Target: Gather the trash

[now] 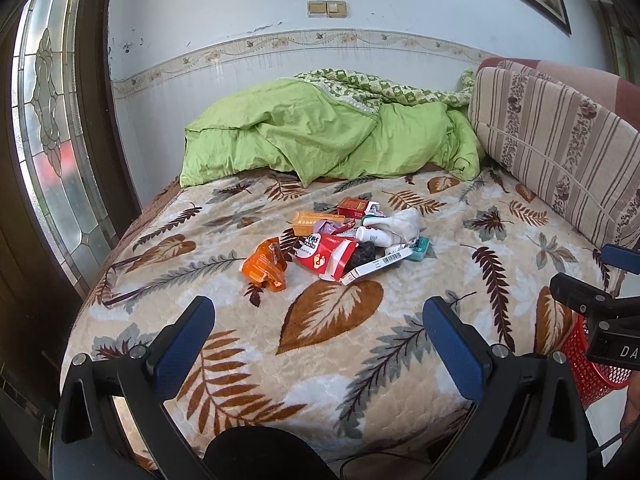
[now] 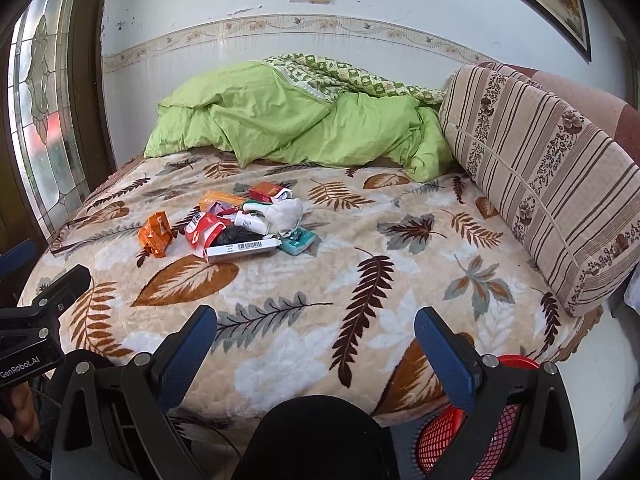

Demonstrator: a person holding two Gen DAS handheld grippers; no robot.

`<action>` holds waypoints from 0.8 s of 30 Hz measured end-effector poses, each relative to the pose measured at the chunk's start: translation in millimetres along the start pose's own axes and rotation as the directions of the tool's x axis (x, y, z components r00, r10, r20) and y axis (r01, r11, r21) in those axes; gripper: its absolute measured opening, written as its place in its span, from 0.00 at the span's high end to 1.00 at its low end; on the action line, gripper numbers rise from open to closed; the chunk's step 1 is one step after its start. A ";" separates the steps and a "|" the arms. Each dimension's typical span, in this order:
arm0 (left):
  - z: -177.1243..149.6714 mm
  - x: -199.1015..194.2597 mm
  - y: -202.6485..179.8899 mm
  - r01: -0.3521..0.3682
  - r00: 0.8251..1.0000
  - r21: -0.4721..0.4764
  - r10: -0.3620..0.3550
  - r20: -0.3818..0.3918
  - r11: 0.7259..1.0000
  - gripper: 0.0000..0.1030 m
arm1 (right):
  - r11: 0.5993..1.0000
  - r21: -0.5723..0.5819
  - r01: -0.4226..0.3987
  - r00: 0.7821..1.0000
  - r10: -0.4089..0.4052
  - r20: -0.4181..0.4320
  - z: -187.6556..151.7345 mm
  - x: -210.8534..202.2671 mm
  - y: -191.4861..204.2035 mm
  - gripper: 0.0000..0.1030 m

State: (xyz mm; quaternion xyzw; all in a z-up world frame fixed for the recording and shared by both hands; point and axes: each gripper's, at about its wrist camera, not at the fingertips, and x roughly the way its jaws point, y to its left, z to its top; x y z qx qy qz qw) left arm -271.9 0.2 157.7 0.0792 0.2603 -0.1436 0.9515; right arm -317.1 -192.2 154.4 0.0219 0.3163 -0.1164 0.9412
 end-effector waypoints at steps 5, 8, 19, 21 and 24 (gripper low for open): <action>-1.8 5.2 0.3 0.009 1.000 -0.003 -0.009 -0.022 1.000 0.00 | 1.000 -0.005 -0.002 1.000 0.002 -0.015 0.2 5.2 1.1 0.03; -2.2 5.1 1.4 0.011 1.000 -0.006 -0.011 -0.023 1.000 0.00 | 1.000 -0.006 -0.007 1.000 0.006 -0.024 -0.5 8.0 2.3 0.03; -4.3 11.8 -2.4 0.030 0.998 -0.003 -0.030 -0.051 1.000 0.00 | 1.000 -0.002 -0.019 0.999 0.019 -0.035 -1.7 11.8 1.8 0.03; -4.7 14.9 -3.2 0.032 0.998 -0.001 -0.032 -0.060 0.999 0.00 | 1.000 0.006 -0.025 0.999 0.025 -0.042 -2.2 14.6 0.4 0.04; -5.7 22.1 -2.9 0.049 0.996 0.003 -0.048 -0.078 0.999 0.00 | 0.999 0.012 -0.043 0.998 0.044 -0.053 -1.6 20.1 -1.2 0.05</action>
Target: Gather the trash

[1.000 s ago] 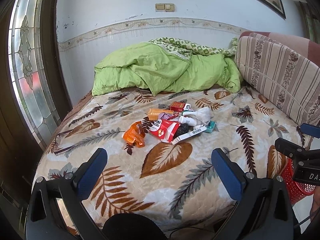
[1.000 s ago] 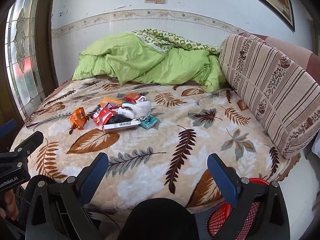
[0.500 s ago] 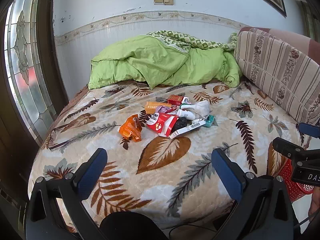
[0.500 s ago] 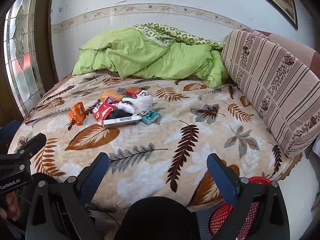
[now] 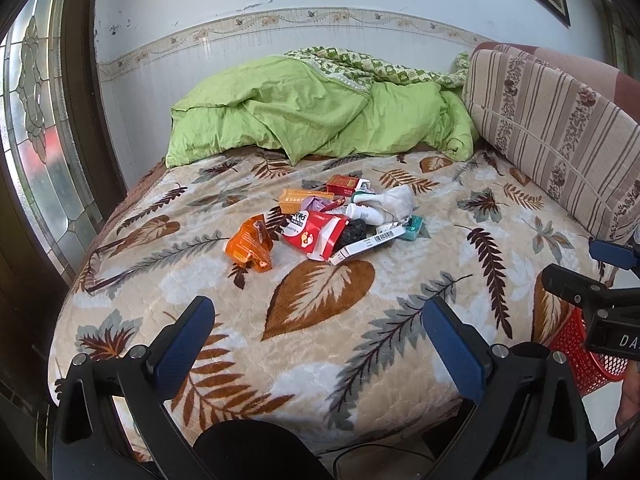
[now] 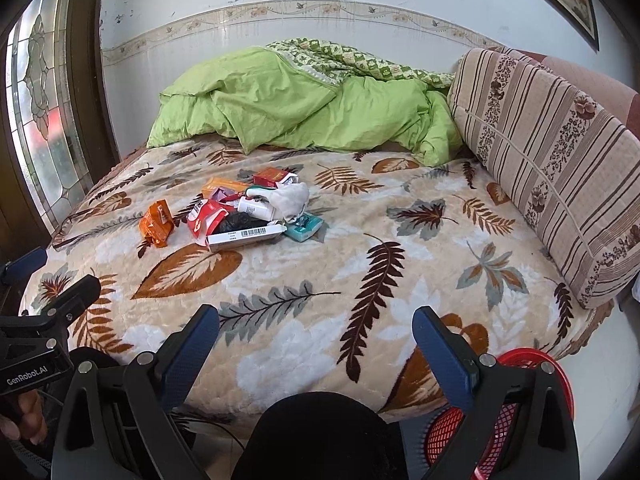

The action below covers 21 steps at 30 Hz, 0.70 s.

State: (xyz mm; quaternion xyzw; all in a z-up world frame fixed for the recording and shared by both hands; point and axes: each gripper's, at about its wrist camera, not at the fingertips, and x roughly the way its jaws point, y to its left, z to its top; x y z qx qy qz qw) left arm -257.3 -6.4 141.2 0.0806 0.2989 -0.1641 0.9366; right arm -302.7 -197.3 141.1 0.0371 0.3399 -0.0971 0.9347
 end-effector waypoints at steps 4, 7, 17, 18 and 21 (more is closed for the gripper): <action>5.3 18.1 5.2 0.053 0.998 -0.007 -0.053 -0.046 0.999 0.00 | 0.996 0.025 -0.088 0.996 0.088 -0.012 5.5 10.4 -7.9 0.12; 15.0 37.5 6.9 0.095 0.993 0.004 -0.094 -0.070 0.995 0.01 | 0.980 0.073 -0.183 0.981 0.187 -0.044 12.9 24.7 -18.6 0.28; 47.1 142.7 -25.8 0.183 0.970 0.195 -0.144 -0.198 0.964 0.22 | 0.975 0.106 -0.195 0.979 0.200 -0.039 42.5 58.8 -35.2 0.37; 48.4 151.8 -32.1 0.163 0.973 0.231 -0.118 -0.197 0.959 0.22 | 0.975 0.108 -0.195 0.979 0.200 -0.041 43.7 61.9 -37.0 0.37; 50.9 178.5 -48.4 0.165 0.969 0.302 -0.096 -0.229 0.939 0.33 | 0.974 0.117 -0.196 0.978 0.203 -0.055 46.3 71.1 -43.5 0.37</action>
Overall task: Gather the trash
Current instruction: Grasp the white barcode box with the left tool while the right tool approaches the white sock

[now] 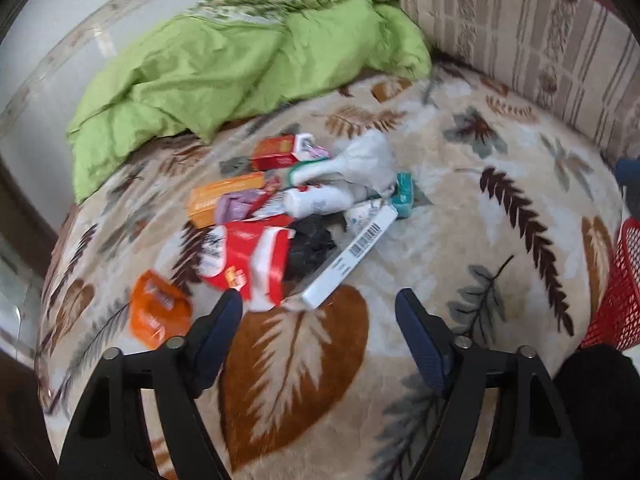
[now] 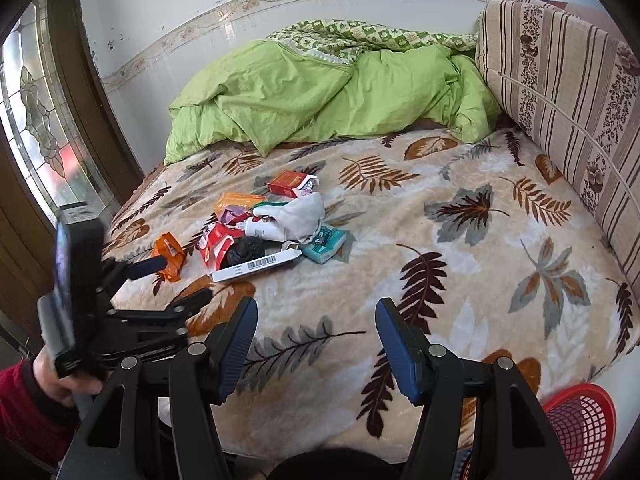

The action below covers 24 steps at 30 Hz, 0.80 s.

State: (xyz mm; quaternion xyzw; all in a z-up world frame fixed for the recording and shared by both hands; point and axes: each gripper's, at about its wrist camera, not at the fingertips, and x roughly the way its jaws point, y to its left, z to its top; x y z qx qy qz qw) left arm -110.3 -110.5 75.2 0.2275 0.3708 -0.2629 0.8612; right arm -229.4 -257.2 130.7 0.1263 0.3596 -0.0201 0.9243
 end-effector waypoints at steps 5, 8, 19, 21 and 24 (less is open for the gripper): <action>15.0 46.0 -10.1 -0.063 0.996 0.052 0.066 -0.062 0.997 0.46 | 1.000 0.011 -0.001 1.000 0.001 -0.023 8.3 14.3 -10.7 0.37; 16.7 67.3 -11.1 -0.067 0.993 0.061 0.073 -0.097 0.996 0.64 | 1.000 0.018 -0.009 0.999 0.010 -0.037 13.8 24.9 -15.6 0.37; -0.7 37.3 15.3 0.108 0.992 -0.170 -0.118 -0.048 0.979 0.84 | 0.991 0.004 -0.135 0.987 0.134 -0.083 52.0 101.7 -16.8 0.37; -8.9 26.5 22.7 0.146 0.987 -0.218 -0.158 -0.042 0.965 0.84 | 0.990 0.003 -0.142 0.985 0.141 -0.100 59.0 122.7 -14.8 0.37; -21.5 15.9 33.7 0.183 0.979 -0.273 -0.200 -0.034 0.944 0.84 | 0.992 -0.019 -0.127 0.985 0.124 -0.119 67.3 154.1 -12.0 0.37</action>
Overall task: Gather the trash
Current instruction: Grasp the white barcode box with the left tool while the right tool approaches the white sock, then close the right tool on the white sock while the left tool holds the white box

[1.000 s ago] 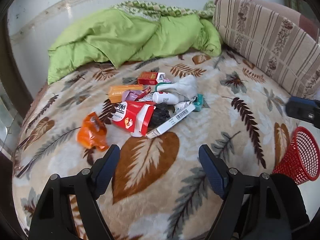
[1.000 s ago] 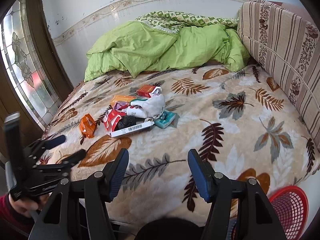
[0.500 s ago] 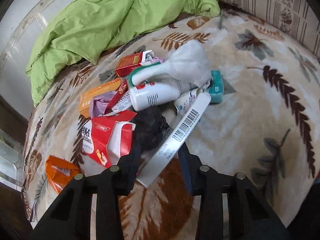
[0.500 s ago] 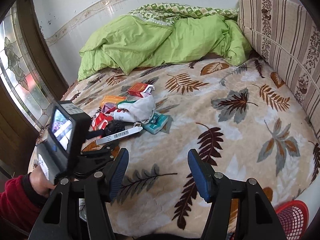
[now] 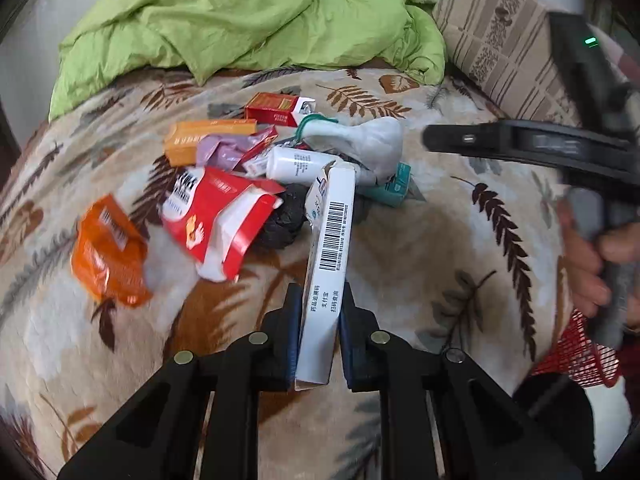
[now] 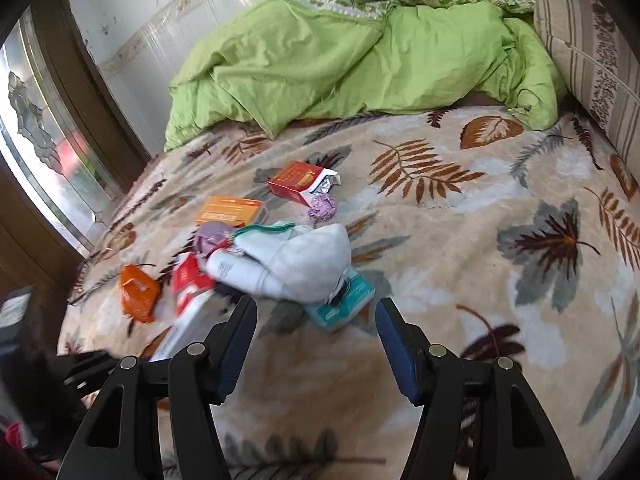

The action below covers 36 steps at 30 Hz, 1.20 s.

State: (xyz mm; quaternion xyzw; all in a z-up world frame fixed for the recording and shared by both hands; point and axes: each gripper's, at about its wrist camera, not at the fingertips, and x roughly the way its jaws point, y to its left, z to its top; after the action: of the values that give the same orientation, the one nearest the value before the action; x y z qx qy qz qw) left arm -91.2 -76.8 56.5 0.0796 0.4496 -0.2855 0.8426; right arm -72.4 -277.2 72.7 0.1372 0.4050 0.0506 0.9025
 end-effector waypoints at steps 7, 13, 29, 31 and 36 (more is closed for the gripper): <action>-2.7 9.0 14.2 0.032 0.999 -0.049 -0.033 -0.010 0.998 0.82 | 1.000 -0.016 -0.014 0.999 0.013 -0.033 15.2 50.9 0.8 0.37; 3.1 21.7 13.8 0.034 0.999 -0.060 -0.034 0.008 0.998 0.80 | 0.999 -0.019 -0.029 0.998 0.028 -0.048 19.8 70.8 3.8 0.64; -14.2 -36.7 -7.0 0.147 0.986 -0.084 -0.138 0.098 0.986 0.88 | 0.991 0.121 -0.053 0.993 0.040 0.108 -43.3 -54.9 5.5 0.76; -16.3 -43.5 -12.5 0.149 0.984 -0.077 -0.141 0.106 0.986 0.88 | 0.989 0.139 -0.057 0.994 0.042 0.105 -50.8 -62.6 5.2 0.76; -16.1 -58.1 -23.2 0.151 0.981 -0.046 -0.145 0.126 0.987 0.88 | 0.984 0.161 -0.070 0.992 0.051 0.114 -71.2 -86.6 5.8 0.76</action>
State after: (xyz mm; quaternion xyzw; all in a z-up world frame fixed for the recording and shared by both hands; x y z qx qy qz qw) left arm -140.7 -65.9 96.5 0.0049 0.4096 -0.3391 0.8469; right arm -183.1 -274.5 91.3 0.2262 0.3536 0.0367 0.9069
